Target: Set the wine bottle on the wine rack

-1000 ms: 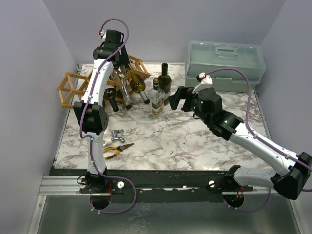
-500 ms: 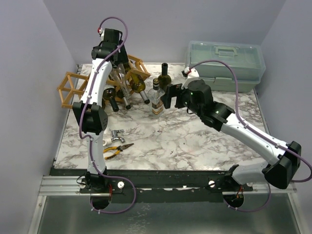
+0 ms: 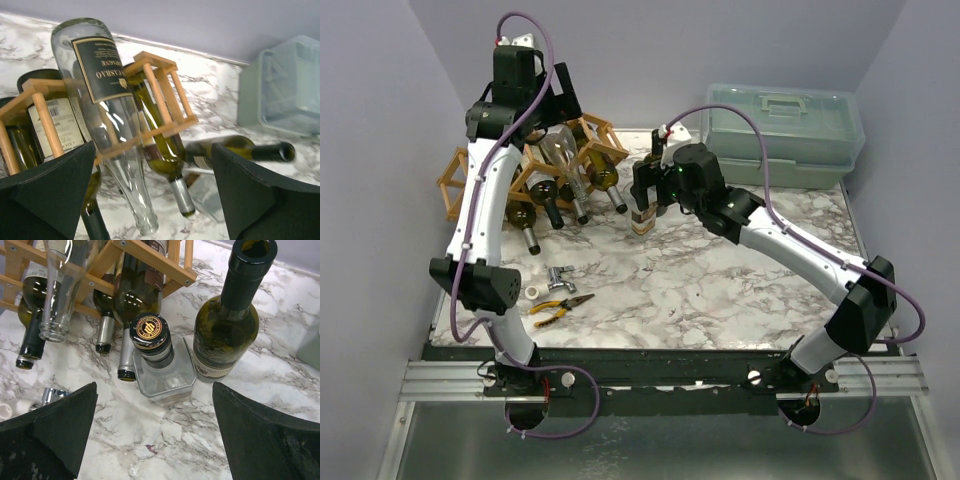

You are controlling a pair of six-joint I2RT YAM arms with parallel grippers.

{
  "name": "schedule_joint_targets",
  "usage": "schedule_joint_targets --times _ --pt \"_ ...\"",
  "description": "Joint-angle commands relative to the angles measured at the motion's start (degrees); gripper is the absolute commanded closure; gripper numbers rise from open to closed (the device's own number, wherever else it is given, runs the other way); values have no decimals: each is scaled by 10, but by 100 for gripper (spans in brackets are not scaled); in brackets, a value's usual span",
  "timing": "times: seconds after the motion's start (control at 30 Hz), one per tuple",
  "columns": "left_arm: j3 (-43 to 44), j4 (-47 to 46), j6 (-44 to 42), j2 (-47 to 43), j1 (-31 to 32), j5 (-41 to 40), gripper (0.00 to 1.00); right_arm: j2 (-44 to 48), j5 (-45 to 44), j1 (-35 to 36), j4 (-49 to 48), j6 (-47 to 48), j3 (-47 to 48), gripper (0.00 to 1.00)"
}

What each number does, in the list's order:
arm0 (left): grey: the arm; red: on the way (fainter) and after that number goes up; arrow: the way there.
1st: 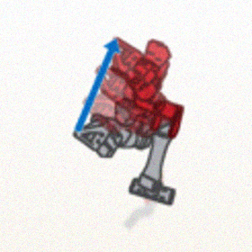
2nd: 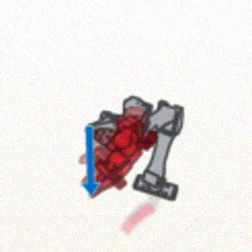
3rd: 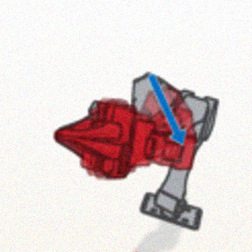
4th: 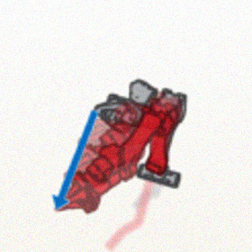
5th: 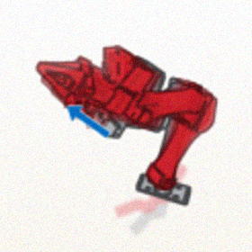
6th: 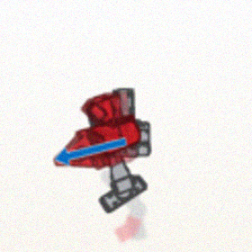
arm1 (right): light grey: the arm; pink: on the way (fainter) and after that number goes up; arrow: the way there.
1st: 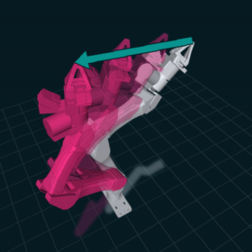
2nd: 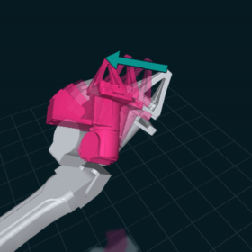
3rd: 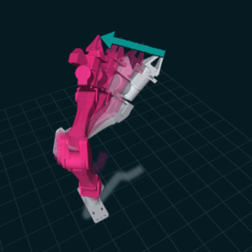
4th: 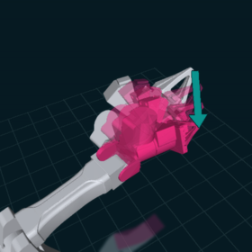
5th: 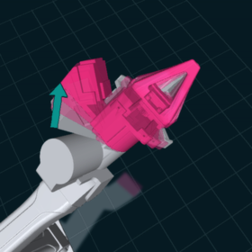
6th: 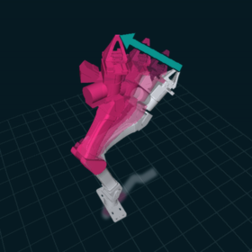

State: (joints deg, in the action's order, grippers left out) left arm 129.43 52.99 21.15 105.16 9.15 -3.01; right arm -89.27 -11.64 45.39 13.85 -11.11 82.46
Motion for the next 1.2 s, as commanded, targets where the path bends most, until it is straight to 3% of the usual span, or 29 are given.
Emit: schedule_joint_targets --times 0.0,0.3,0.43,0.6,0.8,1.17 --pt "-79 -8 7 -78 1 111 1 -22 0 3 -57 31 3 0" --pt "-313 -95 74 -266 2 175 1 -51 -13 3 -160 15 -38 7" --pt "-367 -101 65 -322 2 185 1 -68 -19 3 -202 18 -52 13" --pt "-409 -101 63 -376 0 188 1 -80 -33 3 -234 37 -71 16" --pt "-430 -100 74 -397 -2 190 1 -83 -36 3 -291 67 -105 27" --pt "-458 -116 95 -397 -1 300 1 -80 -46 3 -354 88 -137 47"
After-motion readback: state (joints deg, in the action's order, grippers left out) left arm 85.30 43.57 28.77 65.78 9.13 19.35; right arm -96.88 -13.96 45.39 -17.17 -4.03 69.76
